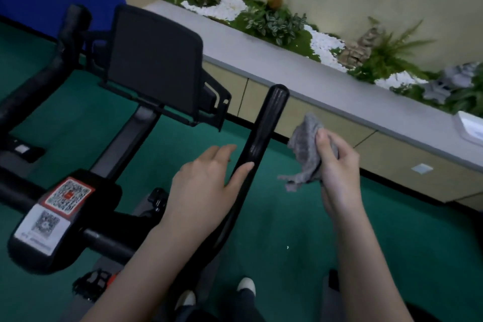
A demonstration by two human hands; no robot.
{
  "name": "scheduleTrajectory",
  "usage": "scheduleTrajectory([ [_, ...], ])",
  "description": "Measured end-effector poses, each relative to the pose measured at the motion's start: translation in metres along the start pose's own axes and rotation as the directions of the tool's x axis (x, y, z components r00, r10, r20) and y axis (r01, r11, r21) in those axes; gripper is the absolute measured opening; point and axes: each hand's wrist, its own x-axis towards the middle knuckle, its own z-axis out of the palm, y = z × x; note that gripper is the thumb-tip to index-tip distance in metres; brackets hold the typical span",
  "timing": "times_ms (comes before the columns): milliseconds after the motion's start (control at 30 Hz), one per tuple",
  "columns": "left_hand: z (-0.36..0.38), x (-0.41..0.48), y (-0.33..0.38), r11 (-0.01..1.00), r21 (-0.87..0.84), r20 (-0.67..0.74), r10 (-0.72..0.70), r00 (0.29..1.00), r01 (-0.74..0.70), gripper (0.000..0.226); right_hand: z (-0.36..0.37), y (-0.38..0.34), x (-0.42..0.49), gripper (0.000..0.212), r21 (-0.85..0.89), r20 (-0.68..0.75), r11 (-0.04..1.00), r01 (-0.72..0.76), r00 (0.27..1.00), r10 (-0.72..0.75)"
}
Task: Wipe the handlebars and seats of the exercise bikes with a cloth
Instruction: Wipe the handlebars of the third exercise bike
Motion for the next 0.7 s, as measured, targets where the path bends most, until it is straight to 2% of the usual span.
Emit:
scheduleTrajectory([
  [200, 0.004, 0.008, 0.034, 0.970, 0.060, -0.138, 0.241, 0.961, -0.234, 0.047, -0.033, 0.018, -0.020, 0.016, -0.025, -0.050, 0.999, 0.021, 0.998, -0.023],
  [333, 0.034, 0.013, 0.070, 0.931, 0.146, -0.104, 0.351, 0.930, -0.335, 0.042, -0.070, 0.031, -0.018, 0.011, -0.067, -0.057, 0.998, -0.001, 0.998, -0.003],
  [533, 0.103, 0.024, 0.132, 0.920, 0.186, 0.016, 0.348, 0.937, -0.345, 0.043, -0.157, 0.049, -0.010, 0.010, -0.123, -0.079, 0.991, -0.052, 0.996, 0.043],
  [700, 0.169, 0.035, 0.175, 0.918, 0.198, 0.139, 0.321, 0.937, -0.344, 0.052, -0.231, 0.066, -0.001, 0.011, -0.128, -0.120, 0.986, -0.106, 0.989, 0.091],
])
